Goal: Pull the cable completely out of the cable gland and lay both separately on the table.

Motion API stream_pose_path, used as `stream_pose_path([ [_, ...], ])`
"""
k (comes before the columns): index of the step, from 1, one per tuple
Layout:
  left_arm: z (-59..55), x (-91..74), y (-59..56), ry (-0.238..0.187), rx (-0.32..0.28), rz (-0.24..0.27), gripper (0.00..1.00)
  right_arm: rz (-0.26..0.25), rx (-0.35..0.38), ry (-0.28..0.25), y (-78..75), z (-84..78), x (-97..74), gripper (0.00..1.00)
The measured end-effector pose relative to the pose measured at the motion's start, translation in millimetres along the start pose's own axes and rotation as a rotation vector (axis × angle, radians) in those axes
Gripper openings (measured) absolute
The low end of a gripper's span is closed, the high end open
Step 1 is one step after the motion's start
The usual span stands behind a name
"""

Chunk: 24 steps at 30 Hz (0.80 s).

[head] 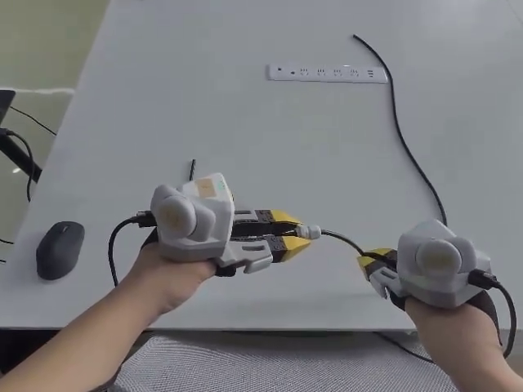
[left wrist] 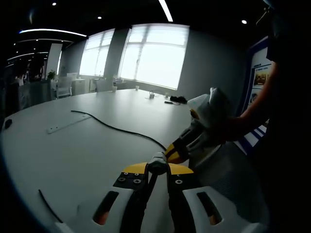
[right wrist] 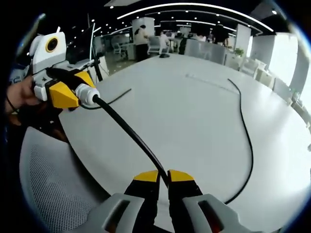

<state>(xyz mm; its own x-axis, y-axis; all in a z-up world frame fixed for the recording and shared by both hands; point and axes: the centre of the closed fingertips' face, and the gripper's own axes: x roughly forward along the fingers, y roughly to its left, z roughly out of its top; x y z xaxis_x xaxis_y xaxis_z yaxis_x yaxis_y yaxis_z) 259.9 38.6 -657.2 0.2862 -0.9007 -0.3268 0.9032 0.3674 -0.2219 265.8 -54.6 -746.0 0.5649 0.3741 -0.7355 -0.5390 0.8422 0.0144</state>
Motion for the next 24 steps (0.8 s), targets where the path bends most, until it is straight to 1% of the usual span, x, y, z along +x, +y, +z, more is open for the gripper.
stream_pose_path([
  [3,0.1,-0.9,1.5,-0.002,-0.003,0.006,0.15,-0.001,-0.034,-0.008,1.3,0.4,-1.7,0.01],
  [8,0.9,-1.2,1.5,-0.007,-0.008,0.008,0.15,0.005,-0.054,-0.003,4.0,-0.9,-3.0,0.01],
  [9,0.9,-1.1,1.1,-0.006,-0.010,0.006,0.15,0.000,-0.070,-0.006,3.6,-0.5,-3.9,0.01],
  [11,1.0,-0.8,0.1,-0.005,-0.014,0.001,0.15,0.008,-0.102,-0.001,4.0,-0.8,-4.9,0.01],
  [14,1.2,-1.4,0.6,-0.006,-0.016,0.001,0.15,-0.002,-0.132,-0.009,2.2,1.9,-8.6,0.02],
  [18,4.1,-3.3,1.5,-0.018,-0.025,0.001,0.15,-0.010,-0.169,-0.024,1.1,9.3,-15.1,0.03],
  [20,4.0,-3.3,2.1,-0.013,-0.020,0.004,0.15,-0.014,-0.197,-0.040,2.0,16.0,-19.1,0.05],
  [24,3.3,-2.9,2.3,-0.011,-0.024,0.001,0.15,0.000,-0.263,-0.070,8.8,30.0,-25.1,0.11],
])
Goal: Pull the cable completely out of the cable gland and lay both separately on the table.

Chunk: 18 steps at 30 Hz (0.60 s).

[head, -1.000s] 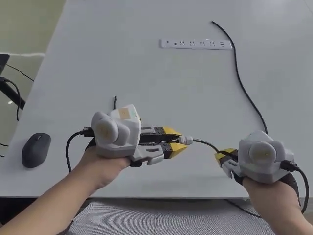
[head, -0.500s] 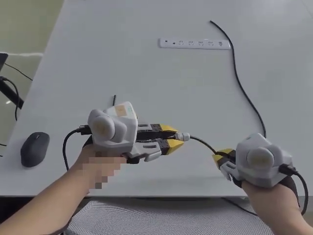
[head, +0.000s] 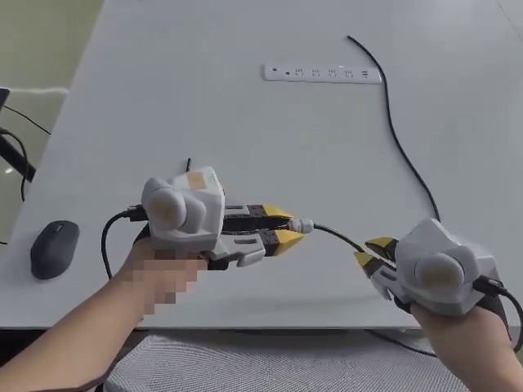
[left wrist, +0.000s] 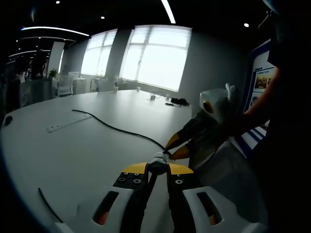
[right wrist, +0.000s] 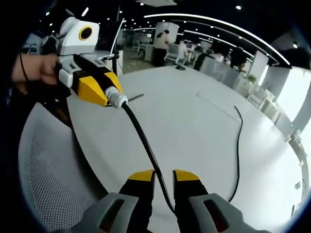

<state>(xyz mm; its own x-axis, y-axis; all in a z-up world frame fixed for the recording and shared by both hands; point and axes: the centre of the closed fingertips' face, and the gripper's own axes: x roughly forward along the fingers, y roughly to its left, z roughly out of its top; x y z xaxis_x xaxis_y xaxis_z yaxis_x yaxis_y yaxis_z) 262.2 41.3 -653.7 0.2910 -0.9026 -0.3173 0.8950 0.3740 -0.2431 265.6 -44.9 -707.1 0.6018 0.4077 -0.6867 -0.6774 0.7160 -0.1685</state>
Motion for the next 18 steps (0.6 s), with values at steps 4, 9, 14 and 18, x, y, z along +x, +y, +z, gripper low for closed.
stream_pose_path([
  [4,-2.5,1.0,-1.4,0.009,-0.001,-0.004,0.15,0.023,-0.061,-0.026,8.0,16.7,-4.1,0.13],
  [9,-2.9,1.4,-1.6,0.012,-0.003,-0.005,0.15,0.058,-0.153,-0.048,23.8,37.2,-4.8,0.13],
  [14,-3.1,2.0,-1.3,0.019,0.001,-0.005,0.15,0.061,-0.213,-0.061,31.8,48.8,-2.7,0.11],
  [18,-5.2,2.8,-1.8,0.030,0.006,-0.005,0.15,0.068,-0.265,-0.062,37.3,55.9,1.0,0.09],
])
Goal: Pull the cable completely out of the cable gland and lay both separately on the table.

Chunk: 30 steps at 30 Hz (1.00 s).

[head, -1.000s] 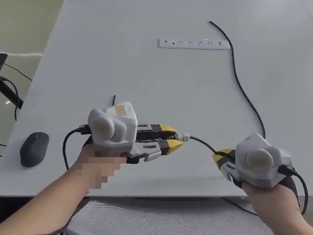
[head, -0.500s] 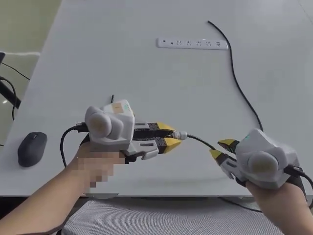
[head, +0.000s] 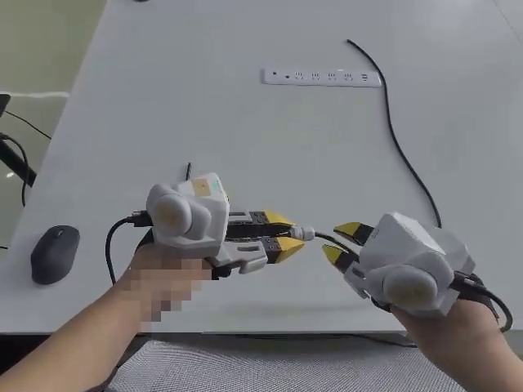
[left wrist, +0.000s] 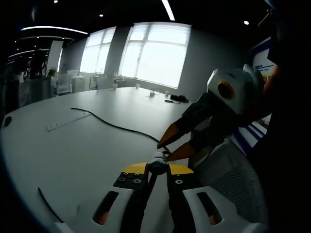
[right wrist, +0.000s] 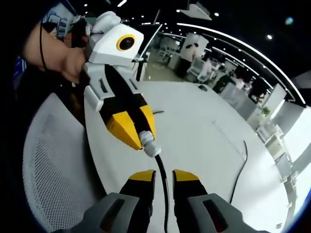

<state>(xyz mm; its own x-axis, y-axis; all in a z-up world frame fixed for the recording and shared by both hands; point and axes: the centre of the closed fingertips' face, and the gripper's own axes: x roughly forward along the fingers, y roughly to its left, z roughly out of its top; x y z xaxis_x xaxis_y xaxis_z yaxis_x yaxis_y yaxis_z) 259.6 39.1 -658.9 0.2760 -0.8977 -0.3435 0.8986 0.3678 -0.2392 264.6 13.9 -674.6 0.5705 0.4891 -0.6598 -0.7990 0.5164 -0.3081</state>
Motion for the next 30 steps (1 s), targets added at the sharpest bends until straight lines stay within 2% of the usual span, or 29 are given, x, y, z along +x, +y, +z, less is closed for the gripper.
stream_pose_path([
  [7,0.0,0.2,-0.2,0.007,0.008,0.001,0.15,0.009,-0.064,-0.008,1.9,10.2,3.0,0.07],
  [16,0.0,2.7,-1.1,0.015,0.007,-0.004,0.15,0.017,-0.127,0.003,5.8,9.1,3.3,0.01],
  [24,0.7,5.2,-1.1,0.016,0.011,-0.006,0.15,0.012,-0.104,-0.004,2.8,7.0,2.3,0.00],
  [30,2.8,7.2,-1.4,0.010,0.010,-0.007,0.15,0.011,-0.058,-0.009,-0.6,5.8,1.6,0.00],
])
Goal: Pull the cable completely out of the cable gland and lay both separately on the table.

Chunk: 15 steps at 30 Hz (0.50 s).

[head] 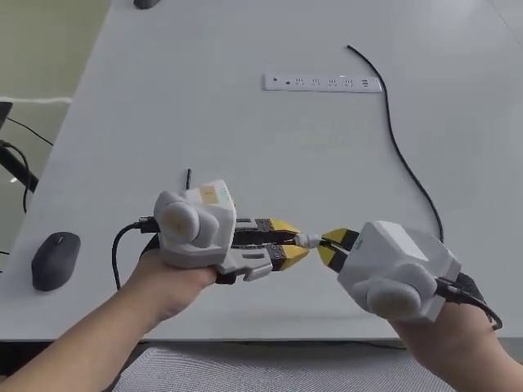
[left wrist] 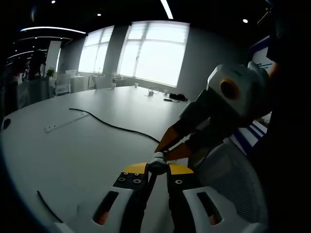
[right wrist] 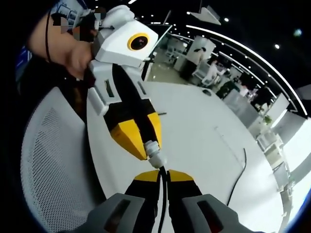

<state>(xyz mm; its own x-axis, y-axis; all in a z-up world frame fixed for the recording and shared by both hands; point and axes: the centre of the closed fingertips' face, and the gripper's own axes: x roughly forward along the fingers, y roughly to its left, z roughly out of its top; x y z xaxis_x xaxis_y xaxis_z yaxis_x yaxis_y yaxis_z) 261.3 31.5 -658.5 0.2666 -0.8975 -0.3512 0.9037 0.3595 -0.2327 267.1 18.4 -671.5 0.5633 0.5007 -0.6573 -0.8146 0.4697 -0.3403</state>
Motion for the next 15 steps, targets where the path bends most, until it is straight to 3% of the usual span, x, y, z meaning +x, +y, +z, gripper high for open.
stream_pose_path([
  [15,0.4,-0.9,4.2,-0.001,-0.003,0.009,0.15,-0.010,0.112,0.019,-9.6,-16.8,3.3,0.00],
])
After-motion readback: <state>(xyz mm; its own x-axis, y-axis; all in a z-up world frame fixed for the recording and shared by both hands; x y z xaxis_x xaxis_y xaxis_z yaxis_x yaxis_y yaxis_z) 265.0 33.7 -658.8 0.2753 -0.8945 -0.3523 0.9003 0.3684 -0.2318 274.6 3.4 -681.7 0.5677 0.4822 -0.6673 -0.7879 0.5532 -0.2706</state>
